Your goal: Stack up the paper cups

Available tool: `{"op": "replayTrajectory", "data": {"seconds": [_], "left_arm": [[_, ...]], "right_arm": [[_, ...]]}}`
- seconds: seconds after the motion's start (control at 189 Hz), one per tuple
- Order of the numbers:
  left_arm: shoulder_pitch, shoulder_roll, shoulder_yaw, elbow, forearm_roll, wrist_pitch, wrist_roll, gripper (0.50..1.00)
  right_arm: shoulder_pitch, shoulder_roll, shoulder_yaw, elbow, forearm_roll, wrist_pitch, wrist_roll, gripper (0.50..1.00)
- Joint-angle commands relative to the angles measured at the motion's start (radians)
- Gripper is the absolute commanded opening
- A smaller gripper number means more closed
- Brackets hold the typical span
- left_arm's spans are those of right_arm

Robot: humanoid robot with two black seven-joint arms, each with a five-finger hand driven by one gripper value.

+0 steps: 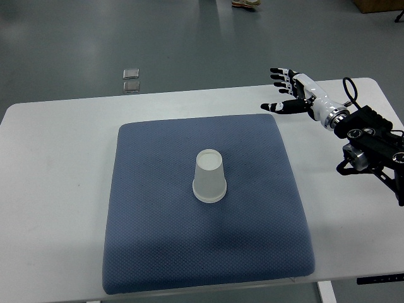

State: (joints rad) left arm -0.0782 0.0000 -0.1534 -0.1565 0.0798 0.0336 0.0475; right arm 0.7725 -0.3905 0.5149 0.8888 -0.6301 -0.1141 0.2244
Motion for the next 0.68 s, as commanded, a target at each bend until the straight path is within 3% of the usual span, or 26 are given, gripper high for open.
{"op": "replayTrajectory", "data": {"seconds": [0.0, 0.09, 0.333, 0.671], "left_arm": [[0.000, 0.000, 0.000, 0.000, 0.000, 0.000, -0.002, 1.000], [0.000, 0.000, 0.000, 0.000, 0.000, 0.000, 0.000, 1.000], [0.000, 0.000, 0.000, 0.000, 0.000, 0.000, 0.000, 1.000], [0.000, 0.000, 0.000, 0.000, 0.000, 0.000, 0.000, 1.000]], "right_arm": [[-0.009, 0.015, 0.000, -0.008, 0.062, -0.001, 0.000, 0.897], [-0.024, 0.019, 0.004, -0.010, 0.119, -0.002, 0.004, 0.919], [-0.072, 0.088, 0.093, -0.021, 0.142, -0.002, 0.012, 0.919], [-0.073, 0.094, 0.094, -0.025, 0.142, -0.004, 0.015, 0.919]]}}
